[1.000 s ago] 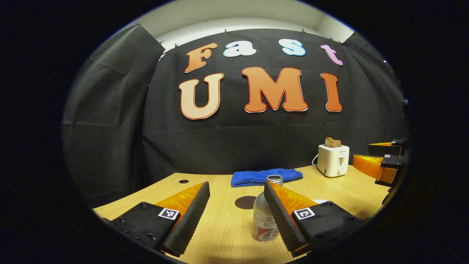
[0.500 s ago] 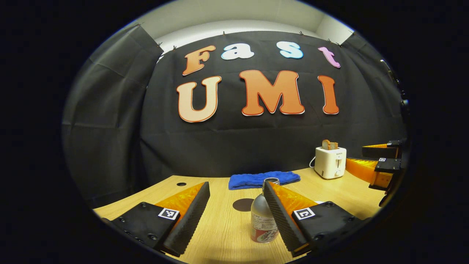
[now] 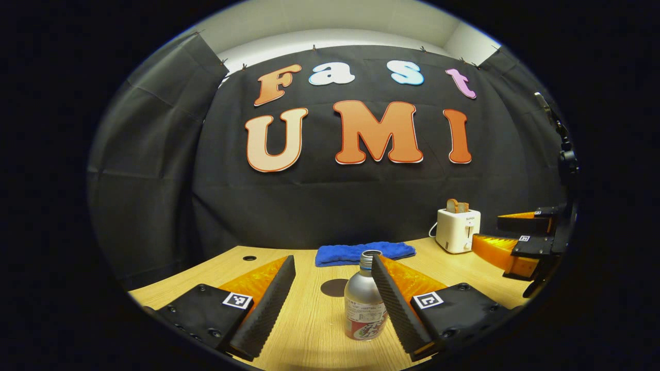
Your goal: Open the teacup lid with one hand, grasp the water bottle and pour water into the teacup with the other hand; after pouring, place the water bottle on the coaster and then close the teacup lid.
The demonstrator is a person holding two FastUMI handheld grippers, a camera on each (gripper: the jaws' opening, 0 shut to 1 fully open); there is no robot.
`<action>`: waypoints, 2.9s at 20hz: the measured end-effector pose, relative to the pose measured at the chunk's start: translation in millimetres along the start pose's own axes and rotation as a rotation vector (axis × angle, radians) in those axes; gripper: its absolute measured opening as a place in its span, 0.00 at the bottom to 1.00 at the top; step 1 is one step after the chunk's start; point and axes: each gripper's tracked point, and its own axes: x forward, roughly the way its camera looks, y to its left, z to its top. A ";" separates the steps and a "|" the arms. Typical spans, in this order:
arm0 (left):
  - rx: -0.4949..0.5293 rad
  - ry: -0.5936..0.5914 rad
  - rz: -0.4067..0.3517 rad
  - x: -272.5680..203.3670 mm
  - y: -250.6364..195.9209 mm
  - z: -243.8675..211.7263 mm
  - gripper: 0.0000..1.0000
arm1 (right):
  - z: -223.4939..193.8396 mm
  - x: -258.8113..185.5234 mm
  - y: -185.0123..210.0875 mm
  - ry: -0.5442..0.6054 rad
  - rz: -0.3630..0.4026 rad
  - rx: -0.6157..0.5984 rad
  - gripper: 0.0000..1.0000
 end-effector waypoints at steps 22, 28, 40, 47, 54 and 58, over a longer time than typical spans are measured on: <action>0.006 0.091 -0.033 -0.8 -9.4 -40.8 0.98 | -92.9 56.9 60.3 0.251 0.170 -0.088 0.26; -0.016 0.118 -0.110 0.5 -35.6 -53.4 0.98 | -68.4 46.7 47.8 0.208 0.186 0.040 0.22; -0.076 0.310 -0.141 22.4 -54.3 -113.5 0.98 | -43.6 14.1 -17.5 0.142 0.086 0.072 0.17; -0.117 0.395 -0.121 28.4 -61.4 -133.4 0.91 | -45.7 -0.9 -51.4 0.134 0.017 0.072 0.22; -0.062 0.359 -0.099 36.9 -53.9 -125.7 0.81 | -48.7 -10.5 -86.4 0.123 -0.063 0.108 0.22; 0.089 0.334 -0.042 47.1 -33.9 -113.1 0.81 | -51.0 -14.4 -97.5 0.121 -0.084 0.118 0.22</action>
